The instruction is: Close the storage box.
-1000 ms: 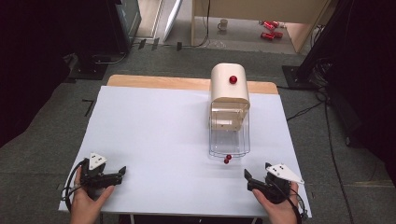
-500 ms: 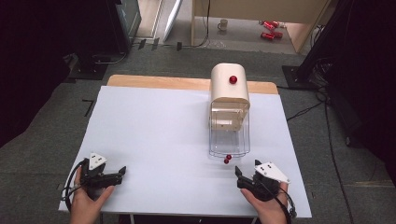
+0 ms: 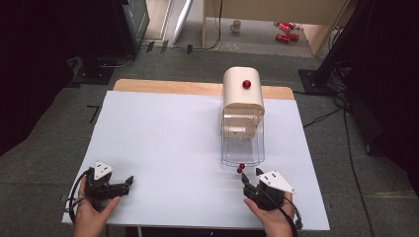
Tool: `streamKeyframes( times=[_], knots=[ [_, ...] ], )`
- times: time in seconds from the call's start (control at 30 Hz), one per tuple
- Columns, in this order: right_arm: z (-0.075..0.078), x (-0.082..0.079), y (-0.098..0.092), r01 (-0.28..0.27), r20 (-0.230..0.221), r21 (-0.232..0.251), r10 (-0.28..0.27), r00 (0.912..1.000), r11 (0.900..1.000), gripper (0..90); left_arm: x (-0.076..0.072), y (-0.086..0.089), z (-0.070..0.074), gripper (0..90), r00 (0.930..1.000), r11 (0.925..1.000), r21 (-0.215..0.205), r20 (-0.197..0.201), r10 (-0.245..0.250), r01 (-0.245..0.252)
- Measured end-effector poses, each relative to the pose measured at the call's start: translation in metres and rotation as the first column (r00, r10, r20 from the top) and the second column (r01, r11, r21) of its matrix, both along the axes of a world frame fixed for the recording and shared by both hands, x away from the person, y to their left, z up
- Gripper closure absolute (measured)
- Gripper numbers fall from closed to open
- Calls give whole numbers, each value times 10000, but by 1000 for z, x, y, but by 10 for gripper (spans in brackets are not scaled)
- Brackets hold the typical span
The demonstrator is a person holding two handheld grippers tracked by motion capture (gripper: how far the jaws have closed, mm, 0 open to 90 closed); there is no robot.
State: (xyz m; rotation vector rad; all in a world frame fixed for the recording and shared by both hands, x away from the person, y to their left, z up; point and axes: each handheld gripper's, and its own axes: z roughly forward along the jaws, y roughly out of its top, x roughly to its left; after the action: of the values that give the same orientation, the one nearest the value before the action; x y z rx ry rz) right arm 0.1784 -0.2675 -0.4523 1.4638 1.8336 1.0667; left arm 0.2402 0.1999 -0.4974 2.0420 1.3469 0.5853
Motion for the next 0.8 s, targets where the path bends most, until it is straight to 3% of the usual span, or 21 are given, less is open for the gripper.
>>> streamKeyframes(
  times=[0.27,0.5,0.8],
  knots=[
    [-4,7,11,-92,-251,240,98,9996,9997,560,0,0,0,68,10000,10000,-2,0,0,0],
    [-6,9,15,50,-199,96,-48,9998,9999,612,0,0,0,68,10000,10000,-2,-1,-1,1],
    [-4,11,18,192,-169,627,-182,9997,9978,677,0,0,0,68,10000,10000,0,1,0,0]
  ],
)
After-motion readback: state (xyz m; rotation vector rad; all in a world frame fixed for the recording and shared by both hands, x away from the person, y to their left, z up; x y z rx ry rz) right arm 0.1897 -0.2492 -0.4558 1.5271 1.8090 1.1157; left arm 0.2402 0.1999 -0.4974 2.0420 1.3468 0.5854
